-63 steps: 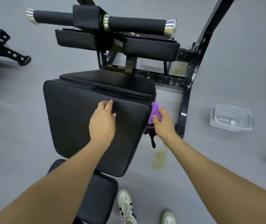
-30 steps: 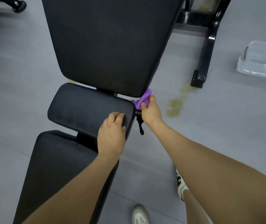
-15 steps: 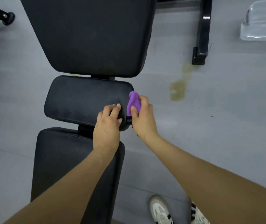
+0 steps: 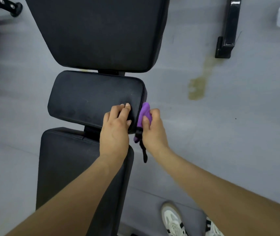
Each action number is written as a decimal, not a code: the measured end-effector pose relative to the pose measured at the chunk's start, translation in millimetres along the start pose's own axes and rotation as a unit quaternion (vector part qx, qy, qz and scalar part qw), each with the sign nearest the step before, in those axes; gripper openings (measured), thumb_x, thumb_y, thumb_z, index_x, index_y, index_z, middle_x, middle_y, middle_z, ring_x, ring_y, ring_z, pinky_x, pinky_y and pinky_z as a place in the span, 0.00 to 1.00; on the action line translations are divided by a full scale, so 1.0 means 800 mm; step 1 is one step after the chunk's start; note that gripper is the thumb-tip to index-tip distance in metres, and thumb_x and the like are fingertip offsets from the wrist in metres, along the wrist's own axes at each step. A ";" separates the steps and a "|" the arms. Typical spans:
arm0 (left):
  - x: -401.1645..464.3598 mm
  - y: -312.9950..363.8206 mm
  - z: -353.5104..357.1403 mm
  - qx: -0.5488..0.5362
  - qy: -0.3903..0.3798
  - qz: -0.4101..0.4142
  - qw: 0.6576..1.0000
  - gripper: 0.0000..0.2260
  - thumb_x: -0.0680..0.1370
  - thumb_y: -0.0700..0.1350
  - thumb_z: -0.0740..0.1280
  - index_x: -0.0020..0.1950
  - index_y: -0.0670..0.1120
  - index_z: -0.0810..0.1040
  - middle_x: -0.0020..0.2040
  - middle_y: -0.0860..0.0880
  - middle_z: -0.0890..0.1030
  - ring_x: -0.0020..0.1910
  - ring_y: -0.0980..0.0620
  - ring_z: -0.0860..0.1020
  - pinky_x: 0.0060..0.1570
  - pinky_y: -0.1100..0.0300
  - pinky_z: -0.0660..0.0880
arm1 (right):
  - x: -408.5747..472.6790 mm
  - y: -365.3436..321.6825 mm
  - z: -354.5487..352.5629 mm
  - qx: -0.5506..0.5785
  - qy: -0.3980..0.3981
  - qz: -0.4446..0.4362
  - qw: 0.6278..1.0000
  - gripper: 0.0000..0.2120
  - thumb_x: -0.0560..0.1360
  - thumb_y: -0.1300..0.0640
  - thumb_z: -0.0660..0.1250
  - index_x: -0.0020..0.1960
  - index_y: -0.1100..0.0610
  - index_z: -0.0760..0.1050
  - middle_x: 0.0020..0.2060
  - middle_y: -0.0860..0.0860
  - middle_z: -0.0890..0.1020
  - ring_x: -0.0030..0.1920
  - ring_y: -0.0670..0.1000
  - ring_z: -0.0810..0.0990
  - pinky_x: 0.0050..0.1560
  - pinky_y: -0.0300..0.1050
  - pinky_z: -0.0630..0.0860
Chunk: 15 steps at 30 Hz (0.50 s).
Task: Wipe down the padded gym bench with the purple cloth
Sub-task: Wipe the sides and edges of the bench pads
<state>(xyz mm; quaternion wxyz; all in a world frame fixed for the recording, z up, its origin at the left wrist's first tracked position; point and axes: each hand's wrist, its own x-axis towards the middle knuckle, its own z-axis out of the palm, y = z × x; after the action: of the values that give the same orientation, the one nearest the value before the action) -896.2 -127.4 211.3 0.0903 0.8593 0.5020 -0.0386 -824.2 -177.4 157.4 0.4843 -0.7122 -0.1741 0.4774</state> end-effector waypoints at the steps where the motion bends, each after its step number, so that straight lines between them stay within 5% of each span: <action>1: 0.000 0.000 0.000 0.000 -0.001 0.001 1.000 0.20 0.80 0.40 0.60 0.73 0.47 0.66 0.67 0.49 0.69 0.61 0.48 0.68 0.44 0.64 0.66 | 0.008 -0.003 0.000 -0.004 0.006 0.005 1.000 0.03 0.80 0.52 0.50 0.48 0.47 0.59 0.49 0.60 0.77 0.40 0.58 0.79 0.40 0.55 0.78; 4: 0.001 0.000 0.001 -0.003 0.003 0.004 1.000 0.20 0.80 0.40 0.61 0.72 0.47 0.66 0.67 0.50 0.69 0.60 0.48 0.68 0.44 0.64 0.66 | 0.058 -0.024 -0.009 -0.041 0.049 0.007 0.998 0.03 0.81 0.53 0.49 0.50 0.51 0.60 0.51 0.58 0.75 0.44 0.57 0.77 0.43 0.52 0.75; 8: 0.001 -0.003 0.006 -0.011 0.014 0.005 1.000 0.20 0.80 0.40 0.61 0.72 0.47 0.67 0.66 0.49 0.70 0.60 0.48 0.69 0.44 0.62 0.69 | 0.104 -0.048 -0.026 -0.070 0.050 -0.018 0.996 0.05 0.82 0.53 0.49 0.51 0.53 0.61 0.53 0.58 0.74 0.35 0.51 0.73 0.30 0.40 0.68; 15: -0.001 0.001 0.003 -0.010 0.003 -0.007 1.000 0.22 0.79 0.38 0.62 0.74 0.47 0.64 0.68 0.49 0.68 0.63 0.48 0.67 0.47 0.62 0.70 | -0.015 -0.003 0.008 0.005 0.018 -0.018 1.000 0.04 0.81 0.54 0.52 0.47 0.49 0.59 0.50 0.57 0.74 0.42 0.56 0.77 0.43 0.57 0.77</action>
<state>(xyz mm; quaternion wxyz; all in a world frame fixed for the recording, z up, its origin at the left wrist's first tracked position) -896.0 -128.6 209.0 0.0968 0.8549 0.5088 -0.0313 -835.3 -181.6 165.0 0.4992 -0.7150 -0.1756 0.4568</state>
